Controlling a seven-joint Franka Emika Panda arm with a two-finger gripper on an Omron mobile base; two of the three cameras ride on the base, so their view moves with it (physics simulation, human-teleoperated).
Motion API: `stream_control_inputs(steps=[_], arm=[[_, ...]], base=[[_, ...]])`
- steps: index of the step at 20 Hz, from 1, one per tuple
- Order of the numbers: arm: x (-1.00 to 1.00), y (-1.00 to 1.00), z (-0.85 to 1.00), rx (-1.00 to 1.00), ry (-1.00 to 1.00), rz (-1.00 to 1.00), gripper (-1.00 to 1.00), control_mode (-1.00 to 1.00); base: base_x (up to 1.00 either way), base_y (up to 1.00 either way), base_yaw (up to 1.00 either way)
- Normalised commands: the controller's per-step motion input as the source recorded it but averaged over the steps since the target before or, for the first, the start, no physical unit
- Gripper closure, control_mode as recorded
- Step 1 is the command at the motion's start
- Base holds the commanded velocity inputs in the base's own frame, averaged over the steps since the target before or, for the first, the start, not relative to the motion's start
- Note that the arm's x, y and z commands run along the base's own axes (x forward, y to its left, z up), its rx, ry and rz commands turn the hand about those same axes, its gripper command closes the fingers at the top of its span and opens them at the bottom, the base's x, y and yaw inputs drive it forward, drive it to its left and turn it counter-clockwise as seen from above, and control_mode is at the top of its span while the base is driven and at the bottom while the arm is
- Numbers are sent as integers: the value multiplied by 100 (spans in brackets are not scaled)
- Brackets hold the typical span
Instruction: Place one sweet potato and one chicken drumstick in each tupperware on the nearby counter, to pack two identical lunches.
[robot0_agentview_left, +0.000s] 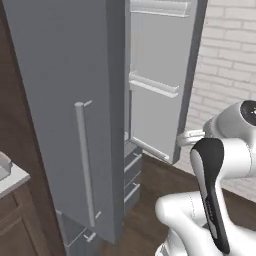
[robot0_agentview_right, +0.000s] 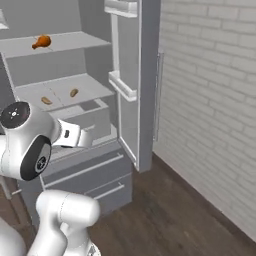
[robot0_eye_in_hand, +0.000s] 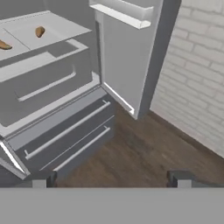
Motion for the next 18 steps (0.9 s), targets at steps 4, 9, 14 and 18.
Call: stream_control_inputs(steps=[4, 9, 14, 18], arm=[[0, 0, 0, 0, 0, 0, -100, 100], [0, 0, 0, 0, 0, 0, -100, 100], [0, 0, 0, 0, 0, 0, -100, 100], [0, 0, 0, 0, 0, 0, -100, 100]], base=[[77, -66, 57], [100, -56, 44], [53, 3, 47], [30, 4, 54]])
